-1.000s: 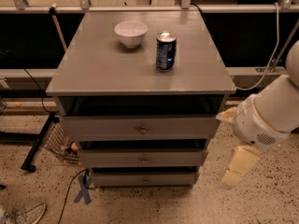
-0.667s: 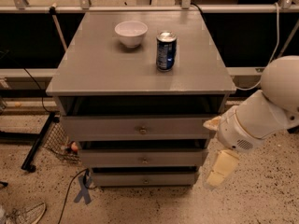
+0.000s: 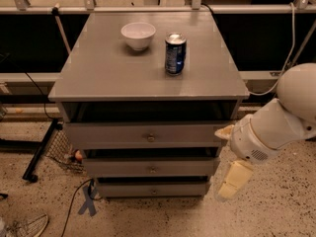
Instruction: Open middle drawer
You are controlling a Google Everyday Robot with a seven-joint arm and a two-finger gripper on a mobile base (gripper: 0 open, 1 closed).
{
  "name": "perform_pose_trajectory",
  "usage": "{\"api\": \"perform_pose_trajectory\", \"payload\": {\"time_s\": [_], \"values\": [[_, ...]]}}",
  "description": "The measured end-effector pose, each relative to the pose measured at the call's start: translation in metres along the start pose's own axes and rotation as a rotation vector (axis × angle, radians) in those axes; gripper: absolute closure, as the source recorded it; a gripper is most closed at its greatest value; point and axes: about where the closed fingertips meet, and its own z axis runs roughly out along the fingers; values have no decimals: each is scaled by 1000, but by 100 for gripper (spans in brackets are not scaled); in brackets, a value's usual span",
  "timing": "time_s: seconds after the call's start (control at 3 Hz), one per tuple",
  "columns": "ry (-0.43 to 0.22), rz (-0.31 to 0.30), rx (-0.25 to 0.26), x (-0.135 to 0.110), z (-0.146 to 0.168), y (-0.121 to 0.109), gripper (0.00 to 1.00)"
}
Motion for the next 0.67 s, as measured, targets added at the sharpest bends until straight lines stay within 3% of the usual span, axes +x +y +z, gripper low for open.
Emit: {"api": "perform_pose_trajectory", "payload": {"time_s": [0.33, 0.67], "values": [[-20, 13, -34, 17, 61, -7, 0], [11, 21, -26, 28, 108, -21, 0]]}}
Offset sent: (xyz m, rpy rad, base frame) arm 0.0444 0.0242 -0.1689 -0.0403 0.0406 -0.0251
